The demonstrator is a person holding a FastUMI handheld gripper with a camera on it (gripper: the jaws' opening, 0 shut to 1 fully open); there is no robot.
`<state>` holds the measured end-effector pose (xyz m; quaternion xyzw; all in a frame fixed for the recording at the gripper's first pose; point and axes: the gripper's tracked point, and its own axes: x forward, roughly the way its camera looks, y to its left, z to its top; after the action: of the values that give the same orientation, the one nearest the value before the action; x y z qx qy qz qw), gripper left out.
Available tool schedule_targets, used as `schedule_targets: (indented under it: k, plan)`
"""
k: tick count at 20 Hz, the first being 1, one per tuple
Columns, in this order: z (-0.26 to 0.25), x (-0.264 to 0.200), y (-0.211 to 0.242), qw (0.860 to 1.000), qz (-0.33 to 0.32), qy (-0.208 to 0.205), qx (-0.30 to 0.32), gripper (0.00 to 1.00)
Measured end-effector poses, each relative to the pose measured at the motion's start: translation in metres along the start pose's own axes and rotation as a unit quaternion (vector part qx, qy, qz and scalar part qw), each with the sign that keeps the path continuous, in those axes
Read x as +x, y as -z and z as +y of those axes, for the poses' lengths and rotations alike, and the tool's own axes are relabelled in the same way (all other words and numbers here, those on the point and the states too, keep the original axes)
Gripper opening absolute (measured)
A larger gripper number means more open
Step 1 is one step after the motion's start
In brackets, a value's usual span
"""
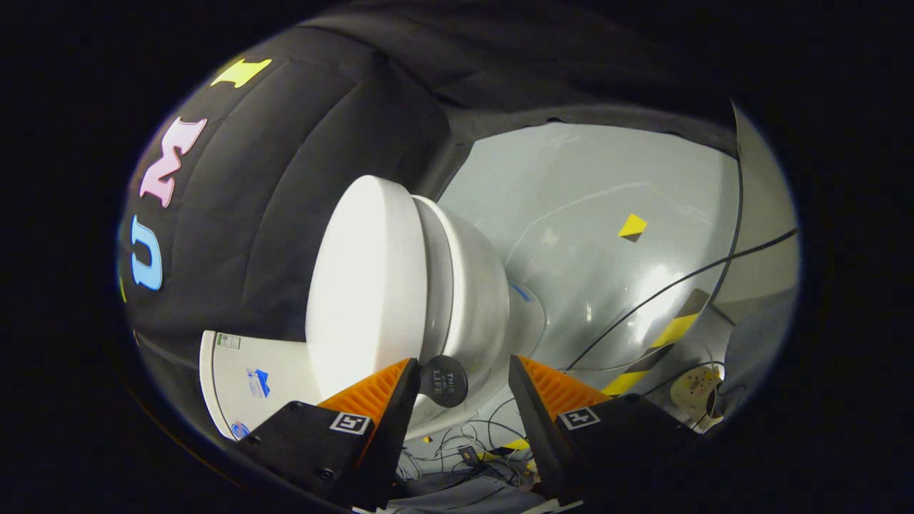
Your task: Open the toilet lid.
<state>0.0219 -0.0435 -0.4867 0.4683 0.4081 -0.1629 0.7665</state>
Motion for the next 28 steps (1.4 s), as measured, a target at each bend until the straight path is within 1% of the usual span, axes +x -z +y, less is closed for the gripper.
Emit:
schedule_targets:
  k: [2, 3, 4, 5, 6, 7, 9, 12, 13, 14, 15, 19, 28]
  plan:
    - [0.003, 0.001, 0.002, 1.000, 0.007, -0.011, 0.025, 0.80]
    - [0.003, 0.007, 0.004, 0.999, 0.010, -0.014, 0.038, 0.63]
    - [0.005, 0.010, 0.003, 0.998, 0.012, -0.025, 0.049, 0.63]
    - [0.009, 0.005, 0.002, 0.997, 0.013, -0.034, 0.060, 0.57]
    - [0.010, 0.012, 0.003, 0.997, 0.013, -0.041, 0.065, 0.52]
    - [0.011, 0.012, 0.002, 0.996, 0.016, -0.046, 0.069, 0.43]
    - [0.011, 0.012, 0.004, 0.997, 0.020, -0.043, 0.063, 0.28]
    - [0.013, 0.011, 0.004, 0.997, 0.023, -0.042, 0.057, 0.28]
    - [0.014, 0.007, 0.002, 0.996, 0.023, -0.054, 0.069, 0.27]
    - [0.020, 0.001, 0.000, 0.995, 0.024, -0.056, 0.076, 0.13]
    - [0.019, 0.001, 0.001, 0.996, 0.026, -0.055, 0.066, 0.05]
    - [0.020, 0.001, 0.000, 0.998, 0.017, -0.049, 0.019, 0.05]
    - [0.022, -0.003, 0.001, 0.999, 0.008, -0.039, 0.007, 0.05]
